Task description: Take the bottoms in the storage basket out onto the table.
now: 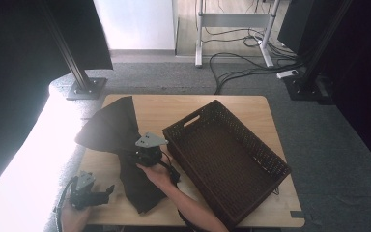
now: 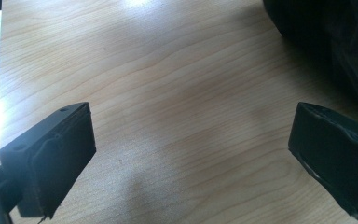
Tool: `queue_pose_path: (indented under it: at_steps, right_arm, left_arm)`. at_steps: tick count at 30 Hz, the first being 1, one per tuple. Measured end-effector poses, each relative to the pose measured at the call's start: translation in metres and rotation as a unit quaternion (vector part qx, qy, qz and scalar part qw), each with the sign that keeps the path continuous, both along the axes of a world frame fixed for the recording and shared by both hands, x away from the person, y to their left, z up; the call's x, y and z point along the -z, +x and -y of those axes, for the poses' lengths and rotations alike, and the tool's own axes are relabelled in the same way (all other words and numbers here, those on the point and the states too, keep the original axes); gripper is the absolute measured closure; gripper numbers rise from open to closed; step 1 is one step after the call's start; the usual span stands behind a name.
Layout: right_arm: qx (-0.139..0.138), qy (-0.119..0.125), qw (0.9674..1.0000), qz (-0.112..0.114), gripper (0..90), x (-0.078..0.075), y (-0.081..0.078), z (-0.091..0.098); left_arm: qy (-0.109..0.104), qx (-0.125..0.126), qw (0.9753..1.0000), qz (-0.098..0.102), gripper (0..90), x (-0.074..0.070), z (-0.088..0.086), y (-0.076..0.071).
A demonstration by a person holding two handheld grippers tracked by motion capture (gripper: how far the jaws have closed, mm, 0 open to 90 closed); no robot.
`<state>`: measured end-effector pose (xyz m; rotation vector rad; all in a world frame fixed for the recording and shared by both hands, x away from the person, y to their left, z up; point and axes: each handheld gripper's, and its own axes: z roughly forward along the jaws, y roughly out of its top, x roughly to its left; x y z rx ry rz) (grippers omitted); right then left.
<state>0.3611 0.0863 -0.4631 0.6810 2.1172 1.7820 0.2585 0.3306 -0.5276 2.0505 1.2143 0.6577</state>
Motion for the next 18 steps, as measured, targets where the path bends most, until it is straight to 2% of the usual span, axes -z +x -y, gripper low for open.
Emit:
queue_pose_path:
  at_steps: [5,9,14,15,17,18]
  right_arm:
    - [0.009,-0.012,0.9999,-0.006,60.3,0.010,0.001,-0.003]
    - [0.016,-0.030,0.9993,-0.019,59.1,0.020,0.002,-0.004]
    - [0.019,-0.044,0.9985,-0.028,55.6,0.026,0.003,-0.004]
    - [0.022,-0.059,0.9977,-0.025,51.9,0.026,0.003,-0.006]
    - [0.024,-0.063,0.9974,-0.024,49.8,0.026,0.003,-0.007]
    - [0.027,-0.074,0.9967,-0.021,43.8,0.026,0.002,-0.008]
  left_arm:
    - [0.001,0.000,1.0000,0.000,0.6,0.000,0.000,0.000]
    - [0.001,0.000,1.0000,0.001,0.6,0.000,0.000,0.000]
    - [0.001,0.000,1.0000,0.000,0.6,0.000,0.000,0.000]
    - [0.004,0.000,1.0000,0.000,0.7,0.000,0.000,0.000]
    - [0.002,-0.001,1.0000,0.001,0.7,0.000,0.000,0.000]
    - [0.004,0.000,1.0000,0.000,0.7,0.000,0.000,0.000]
